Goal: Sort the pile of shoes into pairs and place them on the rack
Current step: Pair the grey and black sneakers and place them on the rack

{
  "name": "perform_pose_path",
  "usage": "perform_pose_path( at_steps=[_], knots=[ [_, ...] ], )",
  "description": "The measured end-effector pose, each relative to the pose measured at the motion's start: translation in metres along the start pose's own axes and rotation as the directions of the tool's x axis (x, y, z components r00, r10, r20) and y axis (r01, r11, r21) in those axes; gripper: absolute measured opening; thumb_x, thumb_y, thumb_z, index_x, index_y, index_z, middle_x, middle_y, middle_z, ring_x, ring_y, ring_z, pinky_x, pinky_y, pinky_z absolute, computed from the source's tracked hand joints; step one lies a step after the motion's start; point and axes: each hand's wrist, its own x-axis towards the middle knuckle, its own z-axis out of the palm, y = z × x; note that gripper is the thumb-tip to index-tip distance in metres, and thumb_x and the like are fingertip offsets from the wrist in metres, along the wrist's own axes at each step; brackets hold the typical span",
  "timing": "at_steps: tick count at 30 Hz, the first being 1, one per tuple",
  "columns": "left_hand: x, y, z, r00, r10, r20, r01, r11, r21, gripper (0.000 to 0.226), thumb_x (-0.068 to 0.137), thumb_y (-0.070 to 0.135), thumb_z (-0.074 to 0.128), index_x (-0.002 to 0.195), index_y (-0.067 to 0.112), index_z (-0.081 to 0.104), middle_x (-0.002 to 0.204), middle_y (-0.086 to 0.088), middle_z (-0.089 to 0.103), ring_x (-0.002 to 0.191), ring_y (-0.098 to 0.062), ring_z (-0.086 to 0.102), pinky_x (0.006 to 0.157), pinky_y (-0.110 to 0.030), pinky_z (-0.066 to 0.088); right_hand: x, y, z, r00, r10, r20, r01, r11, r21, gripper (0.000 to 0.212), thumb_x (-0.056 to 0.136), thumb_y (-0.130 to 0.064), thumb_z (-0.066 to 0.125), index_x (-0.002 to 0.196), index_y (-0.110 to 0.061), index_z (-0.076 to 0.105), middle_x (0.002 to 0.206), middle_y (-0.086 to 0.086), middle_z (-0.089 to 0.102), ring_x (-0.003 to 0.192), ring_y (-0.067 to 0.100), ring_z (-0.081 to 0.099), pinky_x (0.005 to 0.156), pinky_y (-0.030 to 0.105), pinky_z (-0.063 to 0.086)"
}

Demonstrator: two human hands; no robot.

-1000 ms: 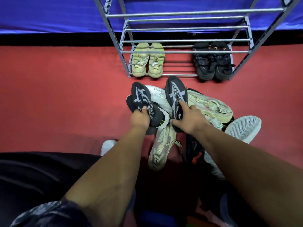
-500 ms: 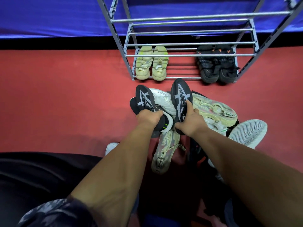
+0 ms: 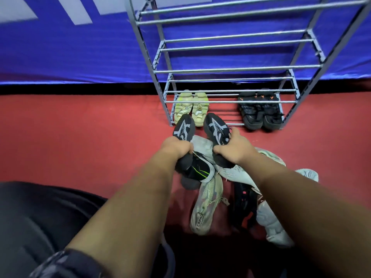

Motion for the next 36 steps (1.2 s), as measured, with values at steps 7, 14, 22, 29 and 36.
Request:
perform_pose_path(
  at_steps=[7, 14, 22, 29, 36],
  knots=[
    [-0.006, 0.066, -0.082, 0.983, 0.144, -0.117, -0.121, 0.975, 0.187, 0.028, 0.070, 0.023, 0.084, 0.090, 0.012, 0.069, 0.083, -0.008, 0.068, 0.072, -0.027, 0.068, 0.070, -0.033, 0.057, 0.005, -0.056, -0.029, 0.985, -0.151, -0.083, 0.154, 0.988, 0.032, 0.082, 0.077, -0.041, 0.082, 0.144, -0.017, 0.041, 0.113, -0.002, 0.061, 0.102, 0.023, 0.058, 0.085, 0.030, 0.042],
    [0.040, 0.091, -0.076, 0.953, 0.251, -0.171, -0.193, 0.936, 0.296, 0.035, 0.073, 0.036, 0.081, 0.095, 0.012, 0.072, 0.102, -0.010, 0.073, 0.089, -0.030, 0.069, 0.073, -0.031, 0.055, 0.050, -0.085, -0.055, 0.985, -0.151, -0.084, 0.146, 0.987, -0.068, 0.081, 0.076, -0.052, 0.078, 0.138, -0.017, 0.041, 0.112, 0.003, 0.064, 0.098, 0.027, 0.058, 0.083, 0.035, 0.048],
    [0.110, 0.114, -0.057, 0.890, 0.347, -0.297, -0.226, 0.899, 0.375, 0.047, 0.085, 0.047, 0.071, 0.103, 0.003, 0.070, 0.113, -0.019, 0.066, 0.082, -0.028, 0.058, 0.072, -0.030, 0.046, 0.115, -0.095, -0.052, 0.977, -0.166, -0.132, 0.153, 0.983, -0.100, 0.074, 0.081, -0.051, 0.075, 0.137, -0.014, 0.044, 0.119, 0.009, 0.069, 0.109, 0.033, 0.064, 0.086, 0.039, 0.051],
    [0.152, 0.130, -0.050, 0.834, 0.413, -0.366, -0.279, 0.888, 0.365, 0.058, 0.085, 0.043, 0.072, 0.118, -0.004, 0.059, 0.123, -0.019, 0.057, 0.099, -0.035, 0.064, 0.083, -0.040, 0.056, 0.168, -0.111, -0.040, 0.965, -0.133, -0.224, 0.105, 0.986, -0.132, 0.074, 0.077, -0.062, 0.069, 0.128, -0.013, 0.050, 0.098, 0.002, 0.069, 0.097, 0.033, 0.068, 0.078, 0.040, 0.053],
    [0.185, 0.142, -0.049, 0.847, 0.413, -0.335, -0.214, 0.842, 0.496, 0.068, 0.095, 0.045, 0.064, 0.137, -0.007, 0.048, 0.133, -0.025, 0.052, 0.114, -0.039, 0.060, 0.094, -0.044, 0.054, 0.205, -0.127, -0.021, 0.964, -0.169, -0.207, 0.121, 0.967, -0.225, 0.049, 0.083, -0.058, 0.065, 0.092, -0.011, 0.054, 0.094, 0.010, 0.066, 0.084, 0.031, 0.062, 0.074, 0.036, 0.053]
  ],
)
